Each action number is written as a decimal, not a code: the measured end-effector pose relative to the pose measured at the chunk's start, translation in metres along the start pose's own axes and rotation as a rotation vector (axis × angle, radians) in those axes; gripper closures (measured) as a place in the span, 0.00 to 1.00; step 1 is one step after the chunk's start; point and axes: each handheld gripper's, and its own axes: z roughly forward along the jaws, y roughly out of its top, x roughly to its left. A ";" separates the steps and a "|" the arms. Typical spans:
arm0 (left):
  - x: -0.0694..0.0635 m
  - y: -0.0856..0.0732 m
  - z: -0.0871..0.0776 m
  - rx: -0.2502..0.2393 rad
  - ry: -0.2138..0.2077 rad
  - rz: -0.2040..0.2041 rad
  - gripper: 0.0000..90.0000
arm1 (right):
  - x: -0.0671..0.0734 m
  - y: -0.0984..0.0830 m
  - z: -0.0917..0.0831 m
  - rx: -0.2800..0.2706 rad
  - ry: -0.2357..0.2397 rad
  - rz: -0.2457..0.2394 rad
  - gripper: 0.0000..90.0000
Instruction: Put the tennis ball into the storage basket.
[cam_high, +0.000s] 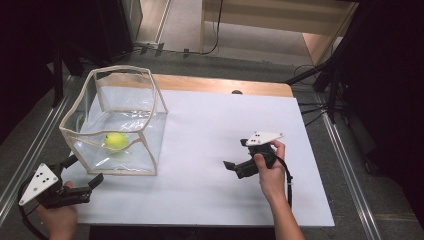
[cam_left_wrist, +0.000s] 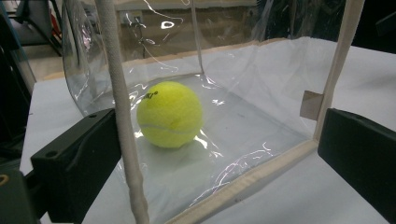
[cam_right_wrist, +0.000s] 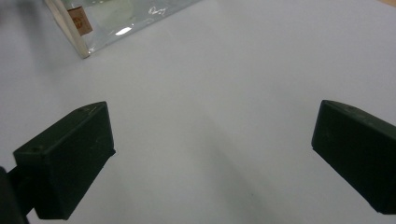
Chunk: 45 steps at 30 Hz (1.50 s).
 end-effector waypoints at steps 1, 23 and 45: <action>0.000 0.000 0.000 0.001 0.000 0.001 0.00 | -0.002 -0.004 -0.003 -0.006 -0.009 0.005 0.00; -0.001 0.000 0.000 0.004 0.005 0.004 0.00 | -0.021 -0.069 -0.051 -0.087 -0.100 0.113 0.00; -0.001 0.000 0.000 0.001 0.002 0.001 0.00 | -0.023 -0.115 -0.085 -0.201 -0.205 0.158 0.00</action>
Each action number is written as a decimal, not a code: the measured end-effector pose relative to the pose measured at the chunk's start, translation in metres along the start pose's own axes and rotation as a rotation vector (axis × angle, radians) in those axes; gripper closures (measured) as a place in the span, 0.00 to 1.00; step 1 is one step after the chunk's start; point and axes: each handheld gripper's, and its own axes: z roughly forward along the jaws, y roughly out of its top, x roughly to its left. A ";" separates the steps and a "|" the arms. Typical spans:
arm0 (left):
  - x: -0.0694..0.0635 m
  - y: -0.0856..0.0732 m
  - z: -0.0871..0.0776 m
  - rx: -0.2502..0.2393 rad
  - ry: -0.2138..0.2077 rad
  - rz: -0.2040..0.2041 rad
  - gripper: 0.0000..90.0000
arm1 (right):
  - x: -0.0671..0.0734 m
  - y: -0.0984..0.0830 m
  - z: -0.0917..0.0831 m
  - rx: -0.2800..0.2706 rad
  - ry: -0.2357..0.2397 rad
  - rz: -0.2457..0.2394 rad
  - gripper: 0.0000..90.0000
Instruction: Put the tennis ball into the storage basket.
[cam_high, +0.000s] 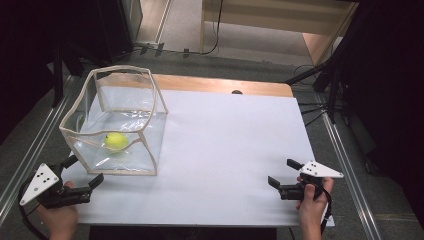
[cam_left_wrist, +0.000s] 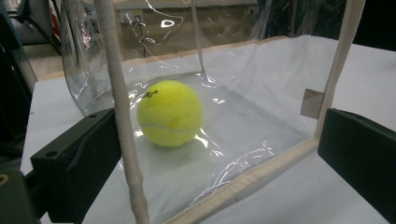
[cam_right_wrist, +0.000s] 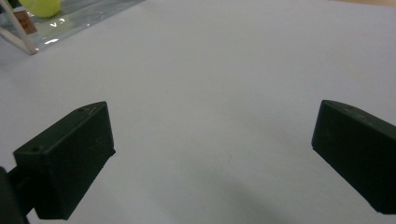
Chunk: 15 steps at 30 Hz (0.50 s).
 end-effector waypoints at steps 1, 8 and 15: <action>0.000 0.000 0.000 -0.001 0.000 0.000 0.00 | 0.000 -0.002 -0.002 -0.006 -0.009 -0.003 0.00; 0.000 0.000 0.000 -0.003 -0.002 0.000 0.00 | -0.004 -0.007 -0.013 -0.079 -0.019 -0.011 0.00; 0.001 0.000 0.000 -0.001 -0.001 0.002 0.00 | -0.011 -0.014 -0.019 -0.104 -0.041 -0.008 0.00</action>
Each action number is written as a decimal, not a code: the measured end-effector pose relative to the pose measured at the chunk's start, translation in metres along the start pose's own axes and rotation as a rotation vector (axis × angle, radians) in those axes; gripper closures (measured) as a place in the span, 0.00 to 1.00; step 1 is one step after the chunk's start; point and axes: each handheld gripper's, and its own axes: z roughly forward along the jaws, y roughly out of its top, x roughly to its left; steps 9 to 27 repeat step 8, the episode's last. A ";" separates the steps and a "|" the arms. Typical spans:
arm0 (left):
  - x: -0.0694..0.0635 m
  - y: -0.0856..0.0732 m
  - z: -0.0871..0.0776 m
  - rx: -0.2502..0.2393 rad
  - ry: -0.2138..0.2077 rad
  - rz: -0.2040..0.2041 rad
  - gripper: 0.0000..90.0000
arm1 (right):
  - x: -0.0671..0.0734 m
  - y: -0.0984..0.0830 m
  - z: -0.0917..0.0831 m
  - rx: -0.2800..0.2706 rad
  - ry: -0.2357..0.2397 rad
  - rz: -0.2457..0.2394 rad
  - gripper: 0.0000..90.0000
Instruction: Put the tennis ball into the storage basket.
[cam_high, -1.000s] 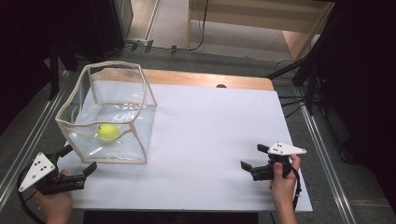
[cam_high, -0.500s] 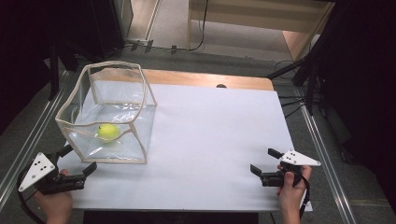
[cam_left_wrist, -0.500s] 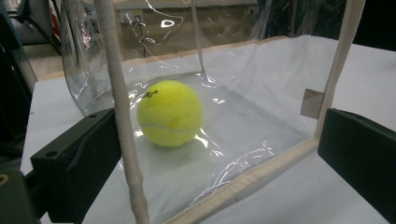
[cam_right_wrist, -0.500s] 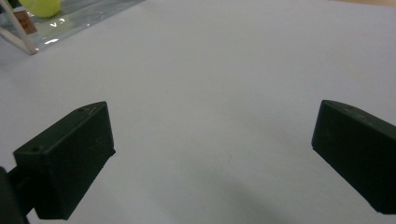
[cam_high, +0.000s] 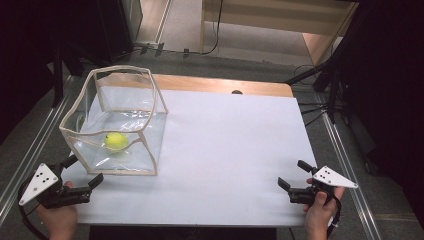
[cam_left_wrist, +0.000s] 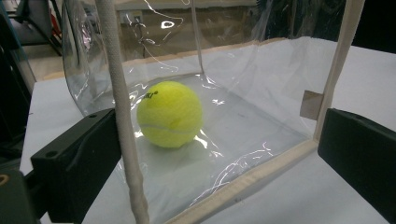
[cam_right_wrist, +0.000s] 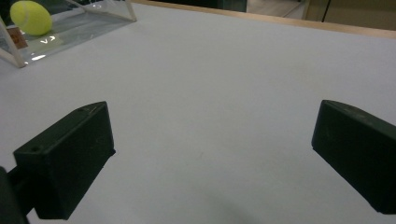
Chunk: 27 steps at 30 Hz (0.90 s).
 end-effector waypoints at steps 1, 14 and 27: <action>0.000 0.000 0.000 0.001 0.001 0.002 0.00 | 0.000 0.000 0.000 0.000 0.002 0.004 0.00; 0.000 0.000 0.001 0.000 0.002 0.001 0.00 | 0.000 -0.001 0.002 0.004 0.000 0.002 0.00; 0.000 0.000 0.001 0.000 0.002 0.001 0.00 | 0.000 -0.001 0.002 0.004 0.000 0.002 0.00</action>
